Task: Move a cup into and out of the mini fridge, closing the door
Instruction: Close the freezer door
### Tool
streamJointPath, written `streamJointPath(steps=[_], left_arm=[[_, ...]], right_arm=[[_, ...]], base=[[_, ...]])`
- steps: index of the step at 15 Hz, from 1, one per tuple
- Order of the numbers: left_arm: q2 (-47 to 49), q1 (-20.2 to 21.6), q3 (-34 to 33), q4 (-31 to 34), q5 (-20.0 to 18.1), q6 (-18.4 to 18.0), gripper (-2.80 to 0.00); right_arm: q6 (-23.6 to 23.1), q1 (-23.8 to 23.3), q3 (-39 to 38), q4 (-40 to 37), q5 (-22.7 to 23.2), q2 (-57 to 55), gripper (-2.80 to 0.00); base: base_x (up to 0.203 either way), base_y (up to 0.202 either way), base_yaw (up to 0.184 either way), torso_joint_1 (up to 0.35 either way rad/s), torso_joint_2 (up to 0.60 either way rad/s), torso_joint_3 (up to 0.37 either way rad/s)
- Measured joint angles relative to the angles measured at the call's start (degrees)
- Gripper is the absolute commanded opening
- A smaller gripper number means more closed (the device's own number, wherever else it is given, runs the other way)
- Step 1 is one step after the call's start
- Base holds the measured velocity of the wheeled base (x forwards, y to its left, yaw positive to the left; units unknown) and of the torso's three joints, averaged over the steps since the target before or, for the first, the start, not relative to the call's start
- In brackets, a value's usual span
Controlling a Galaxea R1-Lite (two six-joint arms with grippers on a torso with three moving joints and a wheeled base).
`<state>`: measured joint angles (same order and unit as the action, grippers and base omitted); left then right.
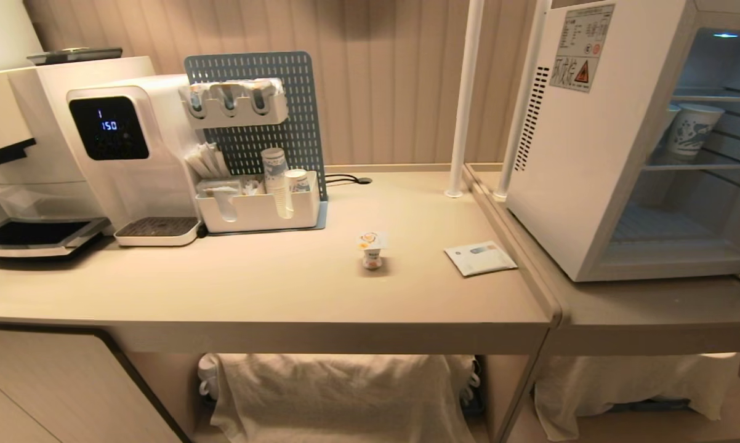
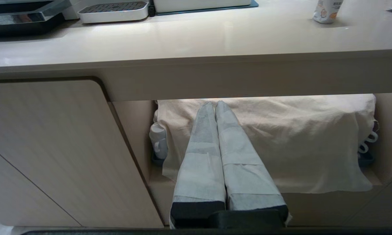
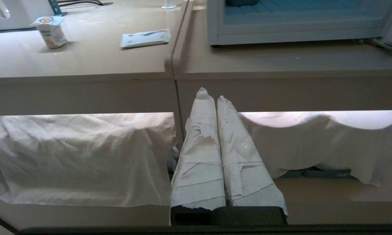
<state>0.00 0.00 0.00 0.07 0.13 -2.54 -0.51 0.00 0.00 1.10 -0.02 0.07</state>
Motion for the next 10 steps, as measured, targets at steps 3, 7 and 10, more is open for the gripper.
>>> streamJointPath(steps=[3,7,10], left_arm=[[0.0,0.0,0.0,0.0,0.0,0.0,-2.8],[0.0,0.0,0.0,0.0,0.0,-0.1,-2.8],[0.0,0.0,0.0,0.0,0.0,-0.1,-2.8]], right_arm=[[-0.1,0.0,0.0,0.0,0.0,0.0,-2.8],[-0.1,0.0,0.0,0.0,0.0,0.0,-2.8],[-0.1,0.0,0.0,0.0,0.1,0.0,-2.8]], base=[[0.0,-0.196,0.0,0.003,0.0,0.003],[0.0,-0.196,0.001,0.002,0.0,0.004],[0.0,-0.195,0.001,0.004,0.0,0.002]])
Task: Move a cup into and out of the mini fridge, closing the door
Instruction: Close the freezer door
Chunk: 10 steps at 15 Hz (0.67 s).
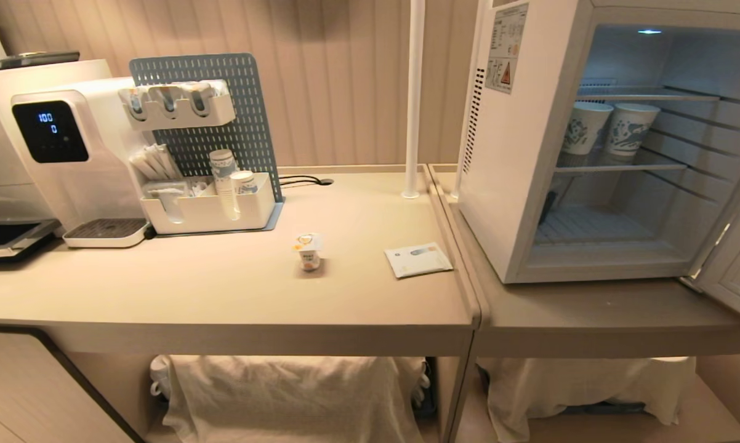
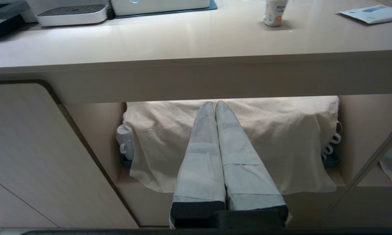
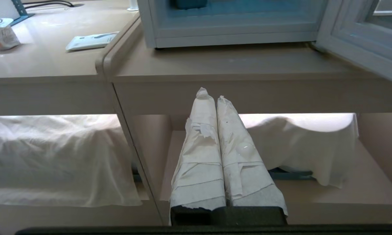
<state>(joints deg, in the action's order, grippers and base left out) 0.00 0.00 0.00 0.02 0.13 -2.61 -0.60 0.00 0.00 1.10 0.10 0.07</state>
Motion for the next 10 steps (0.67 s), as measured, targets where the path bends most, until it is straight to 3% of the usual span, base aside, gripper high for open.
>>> streamJointPath(steps=[7,10], left_arm=[[0.0,0.0,0.0,0.0,-0.1,0.0,-2.8],[0.0,0.0,0.0,0.1,-0.1,0.3,-2.8]], right_arm=[[0.0,0.0,0.0,0.0,0.0,0.0,-2.8],[0.0,0.0,0.0,0.0,-0.1,0.0,-2.8]], base=[[0.0,-0.196,0.0,0.004,0.0,0.004],[0.0,-0.111,0.004,0.002,0.0,0.004]])
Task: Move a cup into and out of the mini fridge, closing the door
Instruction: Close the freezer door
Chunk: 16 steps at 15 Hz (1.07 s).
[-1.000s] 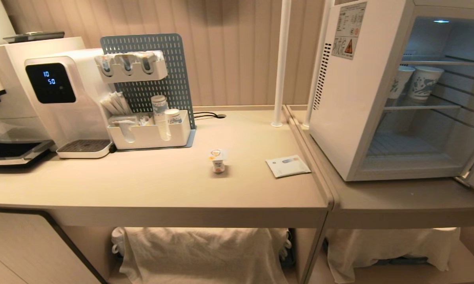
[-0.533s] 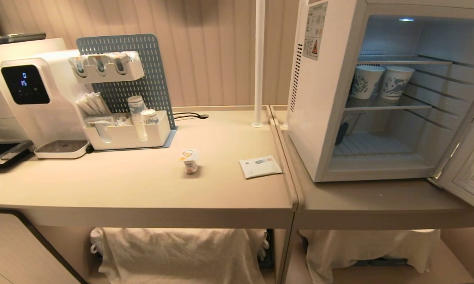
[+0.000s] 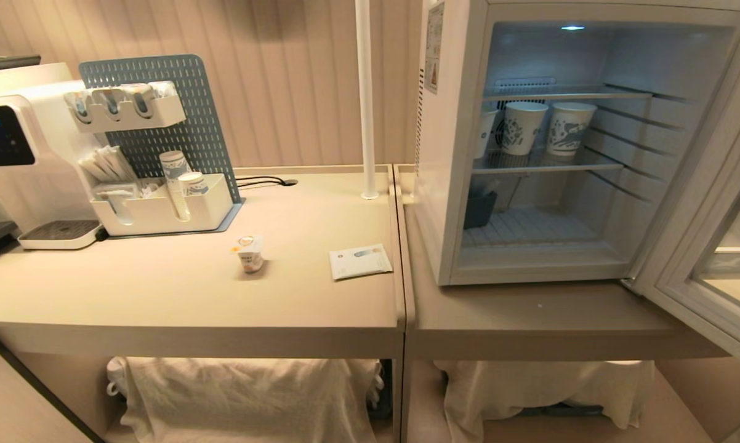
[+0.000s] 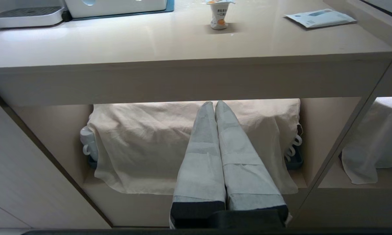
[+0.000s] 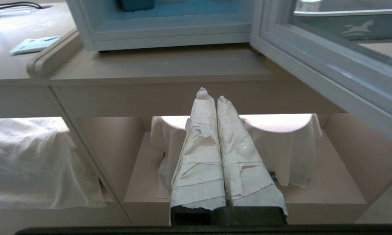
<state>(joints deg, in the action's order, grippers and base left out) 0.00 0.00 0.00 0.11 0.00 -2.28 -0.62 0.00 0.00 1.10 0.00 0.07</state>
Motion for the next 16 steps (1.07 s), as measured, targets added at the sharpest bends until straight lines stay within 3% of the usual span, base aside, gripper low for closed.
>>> streamJointPath(steps=[6,16], left_arm=[[0.0,0.0,0.0,0.0,0.2,0.1,-2.8],[0.0,0.0,0.0,-0.1,0.2,0.8,-2.8]], right_arm=[[0.0,0.0,0.0,0.0,0.0,0.0,-2.8],[-0.1,0.0,0.0,-0.1,0.1,0.0,-2.8]], base=[[-0.015,0.0,0.0,0.001,0.0,0.001],[-0.191,0.0,-0.002,0.003,0.0,0.003]])
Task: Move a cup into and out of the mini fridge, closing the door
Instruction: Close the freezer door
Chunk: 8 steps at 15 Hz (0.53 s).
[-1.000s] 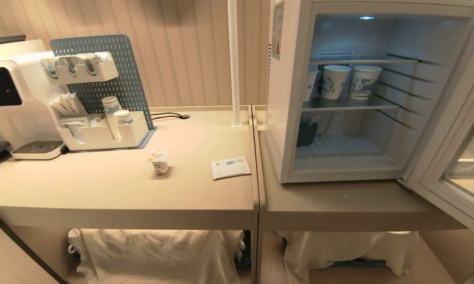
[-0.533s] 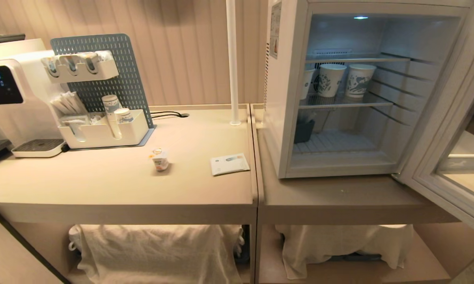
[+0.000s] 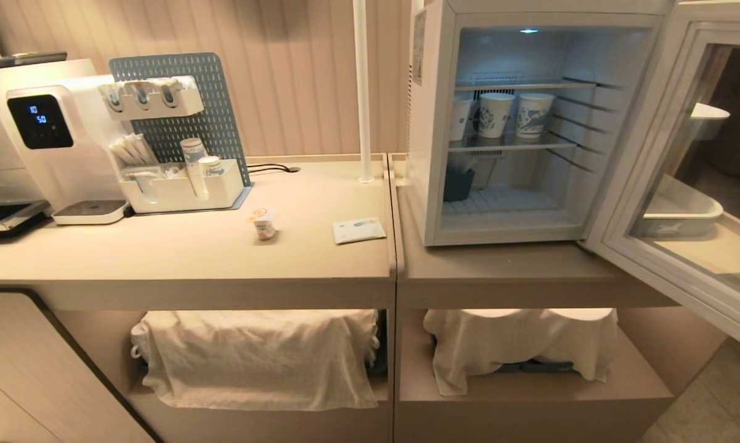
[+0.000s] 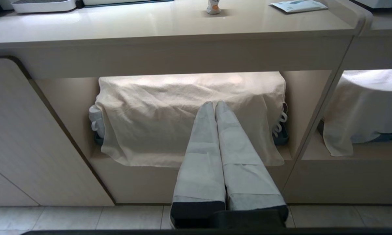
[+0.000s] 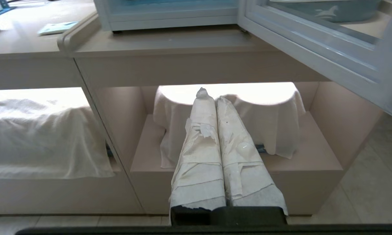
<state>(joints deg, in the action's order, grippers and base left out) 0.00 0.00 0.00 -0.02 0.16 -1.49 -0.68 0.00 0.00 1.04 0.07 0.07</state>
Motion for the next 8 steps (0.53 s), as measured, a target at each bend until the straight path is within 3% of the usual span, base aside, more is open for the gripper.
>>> streamJointPath(steps=[3,8], left_arm=[[0.0,0.0,0.0,0.0,0.0,0.0,-2.8],[0.0,0.0,0.0,0.0,0.0,0.2,-2.8]], right_arm=[[0.1,0.0,0.0,0.0,0.0,0.0,-2.8],[0.0,0.0,0.0,0.0,-0.1,0.0,-2.8]], base=[[-0.171,0.0,0.0,0.004,0.0,0.004],[0.0,0.0,0.0,0.0,0.0,0.0]])
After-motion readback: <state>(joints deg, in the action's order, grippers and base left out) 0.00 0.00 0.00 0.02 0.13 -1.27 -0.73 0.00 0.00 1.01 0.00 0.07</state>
